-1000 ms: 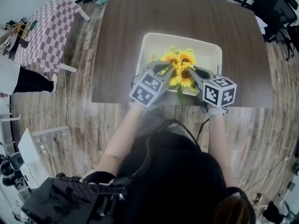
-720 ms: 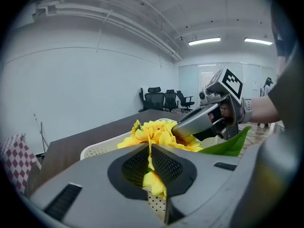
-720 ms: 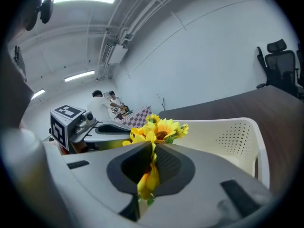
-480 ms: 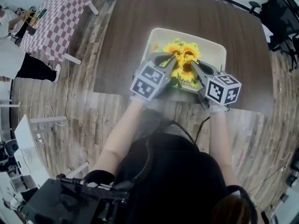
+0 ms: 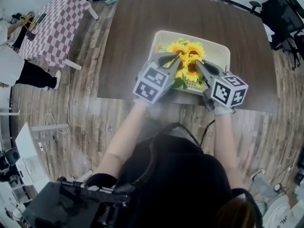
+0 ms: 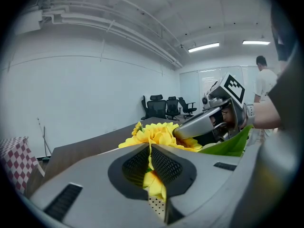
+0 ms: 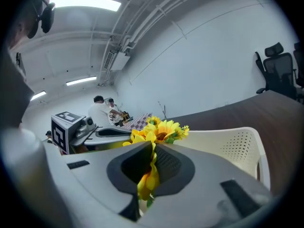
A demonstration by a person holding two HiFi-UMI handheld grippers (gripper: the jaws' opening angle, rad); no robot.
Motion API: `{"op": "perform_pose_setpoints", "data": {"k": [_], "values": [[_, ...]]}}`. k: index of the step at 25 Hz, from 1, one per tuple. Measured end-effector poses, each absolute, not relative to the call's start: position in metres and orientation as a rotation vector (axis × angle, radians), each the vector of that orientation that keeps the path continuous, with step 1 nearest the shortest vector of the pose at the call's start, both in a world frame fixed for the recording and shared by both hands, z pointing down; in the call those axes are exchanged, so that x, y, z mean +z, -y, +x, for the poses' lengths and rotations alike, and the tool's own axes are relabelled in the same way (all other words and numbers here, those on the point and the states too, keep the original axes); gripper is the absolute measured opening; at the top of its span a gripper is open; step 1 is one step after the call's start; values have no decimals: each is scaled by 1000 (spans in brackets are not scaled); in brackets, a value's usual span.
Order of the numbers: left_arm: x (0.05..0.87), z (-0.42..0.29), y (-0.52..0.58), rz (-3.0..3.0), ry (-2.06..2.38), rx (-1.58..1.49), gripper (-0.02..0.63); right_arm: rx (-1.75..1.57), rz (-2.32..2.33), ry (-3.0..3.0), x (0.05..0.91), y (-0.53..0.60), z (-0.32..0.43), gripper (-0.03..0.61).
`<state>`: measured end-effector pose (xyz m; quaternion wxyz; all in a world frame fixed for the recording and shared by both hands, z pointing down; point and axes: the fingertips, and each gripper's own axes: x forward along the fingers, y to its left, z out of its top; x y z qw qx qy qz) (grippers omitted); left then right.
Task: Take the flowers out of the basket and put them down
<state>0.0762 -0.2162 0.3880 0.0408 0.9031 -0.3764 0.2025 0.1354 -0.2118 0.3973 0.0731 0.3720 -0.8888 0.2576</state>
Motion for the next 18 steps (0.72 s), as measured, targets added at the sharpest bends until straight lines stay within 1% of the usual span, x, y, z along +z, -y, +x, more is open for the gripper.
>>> {"op": "perform_pose_setpoints", "data": {"k": [18], "values": [[347, 31, 224, 2840, 1138, 490, 12, 708, 1209, 2719, 354, 216, 91, 12]]}}
